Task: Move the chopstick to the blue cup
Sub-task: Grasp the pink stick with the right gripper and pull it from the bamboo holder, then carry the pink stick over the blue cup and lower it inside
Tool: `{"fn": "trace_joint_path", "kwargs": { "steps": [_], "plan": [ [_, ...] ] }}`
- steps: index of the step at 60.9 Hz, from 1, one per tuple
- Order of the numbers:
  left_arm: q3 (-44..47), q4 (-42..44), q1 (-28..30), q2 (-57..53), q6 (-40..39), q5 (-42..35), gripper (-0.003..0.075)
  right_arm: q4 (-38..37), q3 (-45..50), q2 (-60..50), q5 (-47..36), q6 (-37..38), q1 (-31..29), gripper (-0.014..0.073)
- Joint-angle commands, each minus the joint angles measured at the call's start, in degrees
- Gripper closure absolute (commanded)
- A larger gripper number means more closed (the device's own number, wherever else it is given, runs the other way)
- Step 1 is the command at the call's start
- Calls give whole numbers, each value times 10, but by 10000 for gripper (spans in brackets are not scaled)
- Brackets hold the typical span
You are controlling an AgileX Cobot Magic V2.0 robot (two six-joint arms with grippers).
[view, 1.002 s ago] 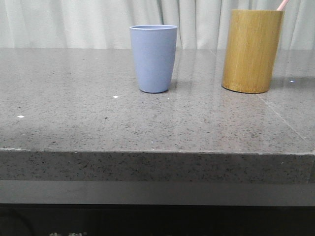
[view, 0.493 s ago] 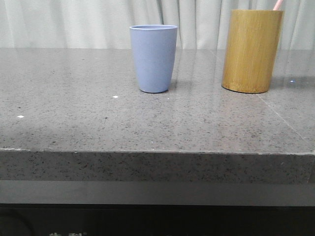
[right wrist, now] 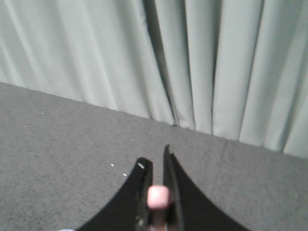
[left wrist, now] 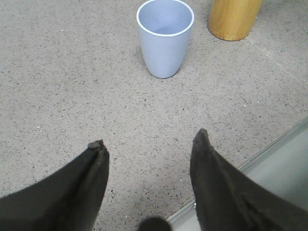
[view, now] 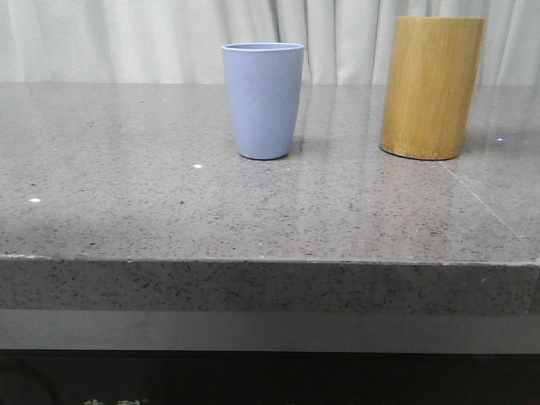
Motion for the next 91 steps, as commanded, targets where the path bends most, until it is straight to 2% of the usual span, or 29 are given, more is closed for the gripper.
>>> {"fn": "trace_joint_path", "kwargs": {
  "steps": [1, 13, 21, 43, 49, 59, 65, 82, 91],
  "plan": [
    [-15, 0, -3, -4, 0, -44, 332, 8, -29, -20, -28, -23, 39, 661],
    [-15, 0, -3, -4, 0, -44, 332, 8, -28, 2, -44, -51, 142, 661],
    [-15, 0, -3, -4, 0, -45, 332, 8, -28, 37, -50, -74, 184, 661],
    [-15, 3, -3, -4, 0, -60, 332, 8, -28, 143, -51, -95, 201, 652],
    [-15, 4, -3, -4, 0, -62, 332, 8, -28, 155, -47, -95, 201, 578],
    [-15, 4, -3, -4, 0, -67, 332, 8, -28, 164, -34, -95, 201, 332],
    [-15, 4, -3, -4, 0, -74, 332, 8, -29, 165, -34, -95, 201, 243],
    [-15, 4, -3, -4, 0, -78, 332, 2, -29, 133, -17, -95, 200, 221],
    [-15, 4, -3, -4, 0, -77, 332, -64, -29, 85, 21, -93, 200, 221]
  ]
}}
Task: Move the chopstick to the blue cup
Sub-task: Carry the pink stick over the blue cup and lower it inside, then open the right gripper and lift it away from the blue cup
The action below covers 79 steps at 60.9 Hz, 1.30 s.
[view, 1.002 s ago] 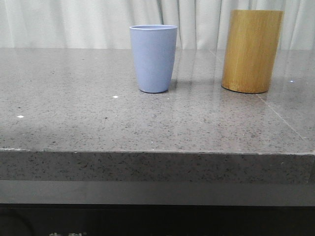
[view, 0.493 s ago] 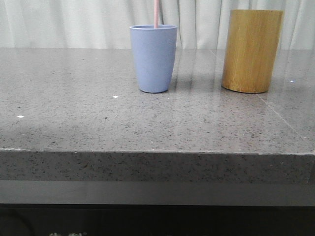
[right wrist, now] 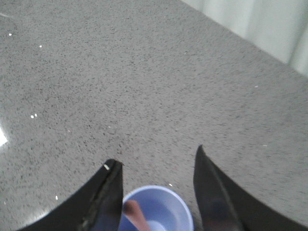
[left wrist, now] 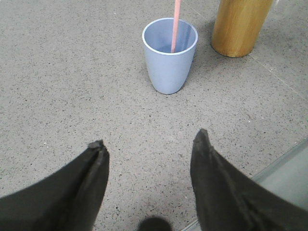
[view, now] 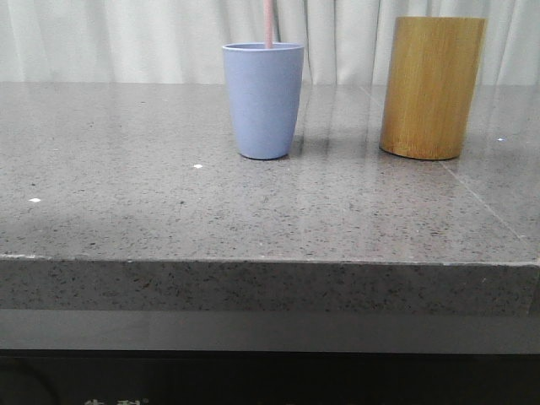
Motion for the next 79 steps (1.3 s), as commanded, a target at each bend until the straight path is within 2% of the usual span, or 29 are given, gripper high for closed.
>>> {"fn": "trace_joint_path", "kwargs": {
  "steps": [1, 8, 12, 16, 38, 49, 61, 70, 74, 79],
  "plan": [
    [-15, -1, -3, -4, 0, -44, 332, -38, -18, -69, 1, -3, 0, 221],
    [-15, -1, -3, -4, 0, -44, 332, -73, -18, -115, 61, 25, 0, 221],
    [-15, -1, -3, -4, 0, -41, 332, -100, -12, -147, 111, 78, 0, 222],
    [-15, -1, -3, -4, 0, -40, 332, -125, 13, -183, 128, 119, 0, 222],
    [-15, -1, -3, -4, 0, -29, 332, -144, 344, -433, 2, 209, 0, 222],
    [-15, -1, -3, -4, 0, -29, 332, -144, 468, -530, -27, 225, 0, 222],
    [-15, -1, -3, -4, 0, -29, 332, -144, 550, -586, -28, 225, 0, 222],
    [-15, -1, -3, -4, 0, -29, 335, -144, 567, -597, -32, 225, 0, 223],
    [-15, -1, -3, -4, 0, -29, 363, -144, 567, -597, -36, 225, 0, 244],
    [-15, -1, -3, -4, 0, -29, 461, -144, 567, -597, -49, 225, 0, 332]
  ]
}}
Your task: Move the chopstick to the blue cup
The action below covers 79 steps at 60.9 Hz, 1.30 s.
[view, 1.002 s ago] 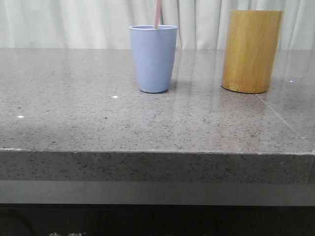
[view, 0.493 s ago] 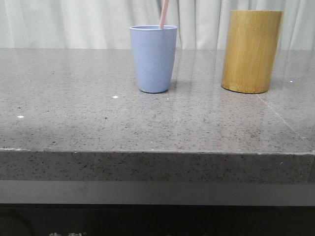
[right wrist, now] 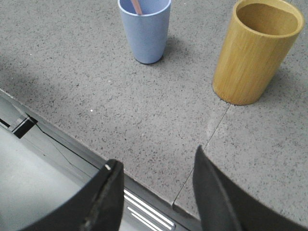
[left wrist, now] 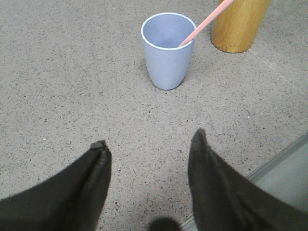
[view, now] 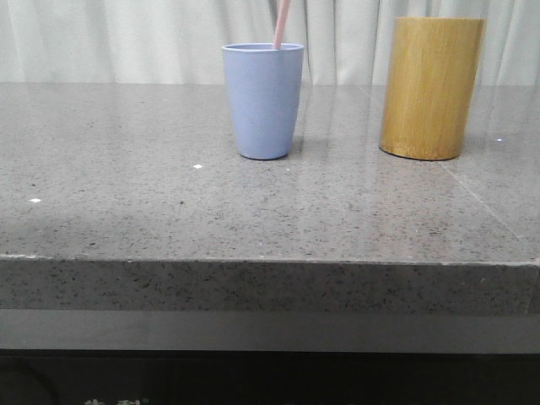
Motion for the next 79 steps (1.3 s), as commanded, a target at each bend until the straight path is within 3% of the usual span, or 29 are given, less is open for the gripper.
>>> {"fn": "trace_joint_path", "kwargs": {
  "steps": [1, 12, 18, 48, 56, 79],
  "plan": [
    [-15, -1, -3, -4, 0, -36, 479, -2, -14, -3, -57, 2, 0, 349],
    [-15, -1, -3, -4, 0, -36, 721, -2, -14, -3, -69, 2, 0, 588],
    [-15, -1, -3, -4, 0, -36, 739, -2, -14, -3, -71, 2, 0, 669],
    [-12, -4, -3, -6, 0, -39, 739, -1, -14, -3, -63, 2, 0, 662],
    [15, -10, 25, -34, 0, -67, 739, -1, -14, -3, -63, 2, 0, 662],
    [308, -17, 209, -301, 0, -293, 739, -1, -14, -3, -63, 2, 0, 662]
  ]
}}
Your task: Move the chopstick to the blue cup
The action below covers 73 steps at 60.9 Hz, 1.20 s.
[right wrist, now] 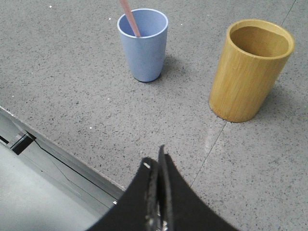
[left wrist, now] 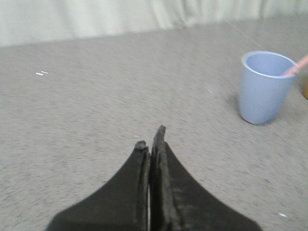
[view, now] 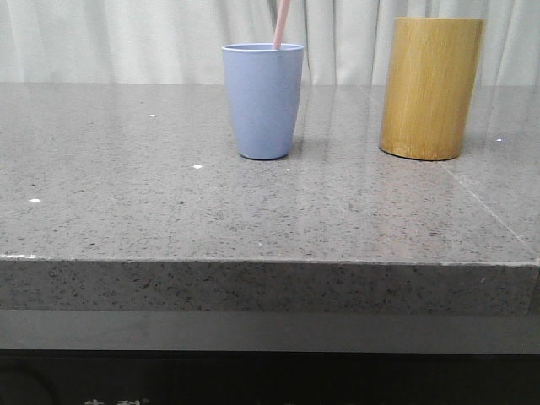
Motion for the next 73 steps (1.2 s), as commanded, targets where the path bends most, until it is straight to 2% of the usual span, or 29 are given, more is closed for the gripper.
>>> {"fn": "trace_joint_path", "kwargs": {
  "steps": [1, 12, 30, 39, 73],
  "plan": [
    [53, -9, 26, -62, 0, -102, 739, 0, -14, -1, -38, 2, 0, 662],
    [206, -9, 68, -204, 0, -178, 739, 0, -14, -1, -38, 2, 0, 662],
    [353, -19, 77, -292, 0, -312, 739, 0, -14, -1, -37, 2, 0, 662],
    [350, -22, 73, -292, 0, -284, 739, 0, -14, -1, -38, 2, 0, 662],
    [350, -17, 71, -290, -5, -284, 739, 0, -14, -1, -38, 2, 0, 662]
  ]
}}
